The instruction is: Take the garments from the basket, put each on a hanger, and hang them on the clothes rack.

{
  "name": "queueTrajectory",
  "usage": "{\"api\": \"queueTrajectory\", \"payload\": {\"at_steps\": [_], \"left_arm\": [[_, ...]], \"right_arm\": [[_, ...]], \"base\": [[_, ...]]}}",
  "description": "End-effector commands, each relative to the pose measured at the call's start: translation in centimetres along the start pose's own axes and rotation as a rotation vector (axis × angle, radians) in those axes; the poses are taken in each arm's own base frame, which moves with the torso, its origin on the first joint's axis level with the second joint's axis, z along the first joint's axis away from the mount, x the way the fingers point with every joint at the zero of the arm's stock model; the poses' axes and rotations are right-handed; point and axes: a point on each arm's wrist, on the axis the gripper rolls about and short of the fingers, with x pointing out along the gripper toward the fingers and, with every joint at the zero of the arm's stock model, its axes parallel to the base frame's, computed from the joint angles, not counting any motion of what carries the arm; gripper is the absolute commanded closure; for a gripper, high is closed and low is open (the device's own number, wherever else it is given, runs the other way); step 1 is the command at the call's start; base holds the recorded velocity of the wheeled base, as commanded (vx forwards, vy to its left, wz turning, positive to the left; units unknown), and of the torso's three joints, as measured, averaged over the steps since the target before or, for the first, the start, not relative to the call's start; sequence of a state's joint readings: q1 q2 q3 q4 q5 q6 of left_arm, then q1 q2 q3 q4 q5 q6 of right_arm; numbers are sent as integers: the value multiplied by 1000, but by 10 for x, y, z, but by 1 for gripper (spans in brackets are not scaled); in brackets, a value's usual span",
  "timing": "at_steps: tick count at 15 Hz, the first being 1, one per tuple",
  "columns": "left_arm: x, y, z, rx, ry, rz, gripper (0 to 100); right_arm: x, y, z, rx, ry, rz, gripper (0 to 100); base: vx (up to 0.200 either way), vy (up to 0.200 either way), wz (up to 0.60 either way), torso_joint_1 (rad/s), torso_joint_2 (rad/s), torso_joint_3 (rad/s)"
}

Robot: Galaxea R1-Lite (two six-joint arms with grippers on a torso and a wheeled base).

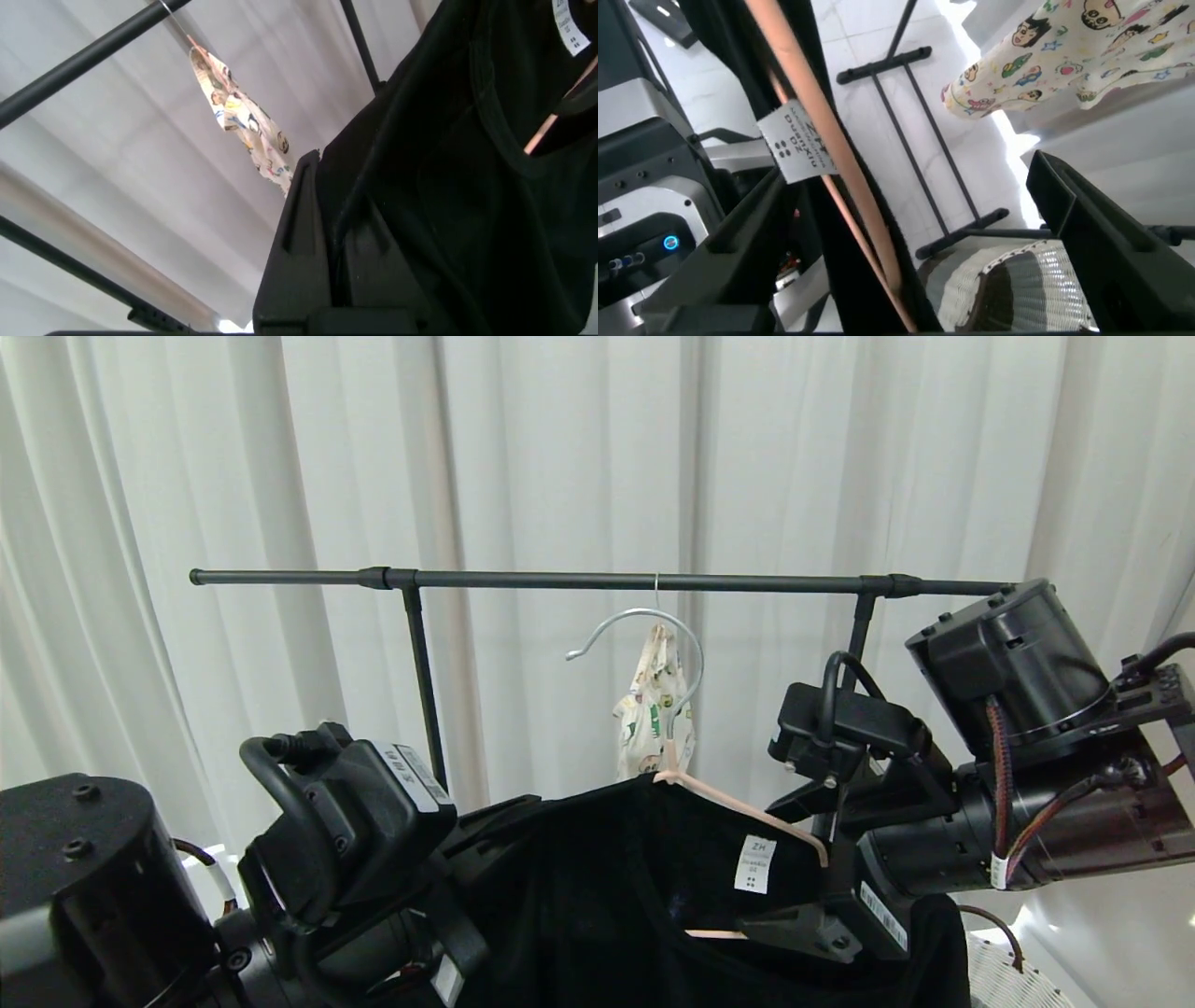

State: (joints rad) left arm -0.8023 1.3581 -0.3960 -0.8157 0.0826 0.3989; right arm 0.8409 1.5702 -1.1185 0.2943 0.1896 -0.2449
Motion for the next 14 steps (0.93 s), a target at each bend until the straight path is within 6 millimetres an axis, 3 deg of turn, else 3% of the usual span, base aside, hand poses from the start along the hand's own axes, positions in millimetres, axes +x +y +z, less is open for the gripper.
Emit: {"api": "queueTrajectory", "payload": {"at_steps": [1,10,11,14], "left_arm": [[0,0,0,-2,-2,1,100],[-1,1,1,-6,-10,3,100],[-1,1,1,-6,-10,3,0],[-2,4,1,-11,-11,20,0]], "right_arm": [[0,0,0,-1,1,2,100],[-6,0,3,-12,-73,-19,100],[-7,1,2,-13,-78,-20,100],[-23,1,-1,-12,-111,-41,100]], "base": [[0,0,0,0,0,0],[0,0,0,0,0,0],[0,0,0,0,0,0],[0,0,0,0,0,0]]}}
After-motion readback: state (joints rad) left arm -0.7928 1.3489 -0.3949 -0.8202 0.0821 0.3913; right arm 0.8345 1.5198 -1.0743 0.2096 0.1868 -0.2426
